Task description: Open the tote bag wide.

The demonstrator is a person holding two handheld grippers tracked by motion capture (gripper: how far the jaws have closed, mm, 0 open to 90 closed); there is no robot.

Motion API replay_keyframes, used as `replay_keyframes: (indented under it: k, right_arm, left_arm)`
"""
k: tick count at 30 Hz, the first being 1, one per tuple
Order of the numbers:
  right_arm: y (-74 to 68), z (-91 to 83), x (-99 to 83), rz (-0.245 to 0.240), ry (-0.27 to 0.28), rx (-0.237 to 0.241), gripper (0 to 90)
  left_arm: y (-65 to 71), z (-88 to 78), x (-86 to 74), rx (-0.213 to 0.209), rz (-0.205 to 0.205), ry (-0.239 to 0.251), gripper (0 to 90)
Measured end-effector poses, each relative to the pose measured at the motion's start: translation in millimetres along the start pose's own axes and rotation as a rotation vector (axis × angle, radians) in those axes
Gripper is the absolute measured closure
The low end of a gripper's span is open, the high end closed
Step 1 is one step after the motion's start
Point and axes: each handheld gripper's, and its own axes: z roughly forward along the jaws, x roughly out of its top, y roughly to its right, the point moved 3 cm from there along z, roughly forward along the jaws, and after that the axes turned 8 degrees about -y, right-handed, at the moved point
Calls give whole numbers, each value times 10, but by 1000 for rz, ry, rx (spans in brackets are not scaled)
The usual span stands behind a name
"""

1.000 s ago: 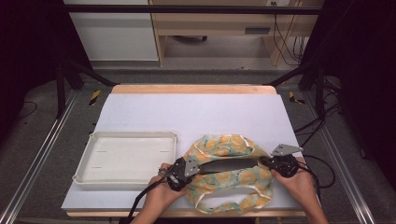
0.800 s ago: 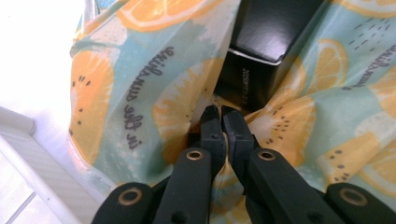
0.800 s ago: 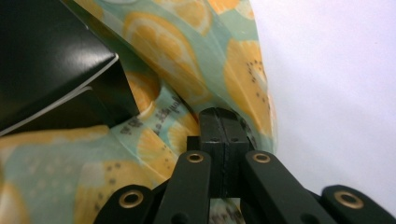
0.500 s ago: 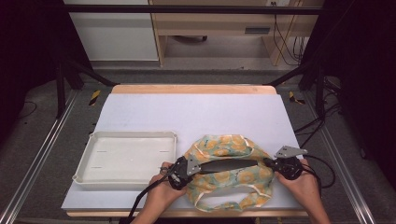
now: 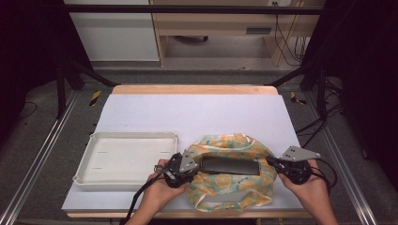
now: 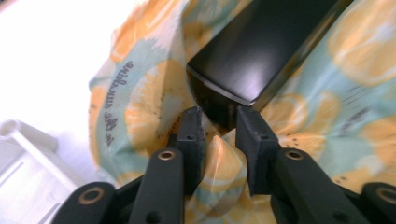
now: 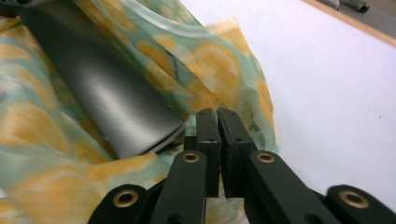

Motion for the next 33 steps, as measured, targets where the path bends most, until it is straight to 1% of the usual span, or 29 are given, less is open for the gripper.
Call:
replay_keyframes:
  k: [1, 2, 3, 5, 6, 8, 9, 10, 11, 12, 13, 14, 15, 16, 17, 18, 19, 20, 21, 23, 24, 25, 26, 27, 30, 33]
  right_arm:
    - [-37, -39, 30, -4, 11, 4, 869]
    - [-70, -68, 54, -7, 17, 5, 863]
    - [-97, -87, 71, -13, 19, 5, 851]
    - [-188, -131, 112, -33, 26, 17, 840]
    - [-215, -139, 120, -38, 27, 20, 834]
    - [-273, -146, 136, -57, 21, 22, 819]
    - [-294, -143, 139, -57, 21, 25, 818]
    - [-315, -138, 142, -56, 20, 33, 817]
    - [-330, -127, 144, -63, 16, 34, 814]
    - [-345, -117, 143, -64, 14, 41, 817]
    - [-357, -108, 143, -69, 12, 46, 818]
    - [-372, -93, 140, -77, 6, 50, 821]
    - [-388, -78, 136, -81, 0, 52, 842]
    - [-409, -65, 126, -80, -5, 59, 859]
    - [-431, -48, 111, -82, -7, 69, 878]
    - [-455, -29, 88, -88, -16, 71, 894]
    - [-483, -9, 60, -94, -25, 76, 900]
    - [-515, 14, 19, -97, -33, 80, 900]
    - [-534, 30, -7, -96, -39, 83, 900]
    - [-573, 70, -88, -103, -56, 92, 900]
    - [-581, 90, -124, -107, -65, 91, 900]
    - [-584, 103, -150, -104, -69, 92, 900]
    - [-585, 121, -192, -100, -77, 96, 900]
    - [-585, 133, -217, -97, -83, 94, 900]
    - [-579, 190, -303, -87, -104, 101, 900]
    - [-584, 247, -369, -86, -121, 108, 900]
  left_arm:
    - [12, -58, 25, -2, -1, 23, 682]
    - [19, -99, 46, 0, 2, 34, 680]
    - [27, -160, 80, 9, 13, 49, 672]
    - [18, -215, 124, 23, 23, 59, 653]
    - [-4, -236, 160, 42, 16, 69, 643]
    - [-41, -251, 208, 54, 8, 86, 603]
    - [-57, -264, 238, 49, -4, 104, 587]
    - [-64, -286, 276, 39, -21, 133, 569]
    - [-63, -305, 301, 32, -22, 145, 567]
    - [-60, -314, 321, 31, -19, 145, 596]
    - [-50, -316, 347, 20, -9, 137, 625]
    - [-49, -300, 371, 16, 7, 118, 667]
    - [-52, -259, 398, 12, 20, 94, 720]
    - [-58, -196, 423, -4, 34, 67, 793]
    - [-68, -132, 443, -17, 32, 45, 838]
    - [-79, -71, 460, -21, 39, 25, 889]
    - [-97, 4, 476, -20, 42, 2, 900]
    - [-107, 49, 483, -20, 41, -10, 900]
    - [-129, 119, 485, -12, 48, -39, 900]
    - [-176, 213, 488, 8, 41, -65, 900]
    - [-199, 244, 486, 19, 39, -70, 900]
    - [-235, 281, 482, 35, 23, -81, 900]
    - [-253, 306, 479, 38, 14, -78, 900]
    - [-272, 328, 476, 45, 6, -86, 900]
    - [-302, 406, 472, 57, -2, -105, 900]
    - [-311, 498, 475, 71, 3, -143, 900]
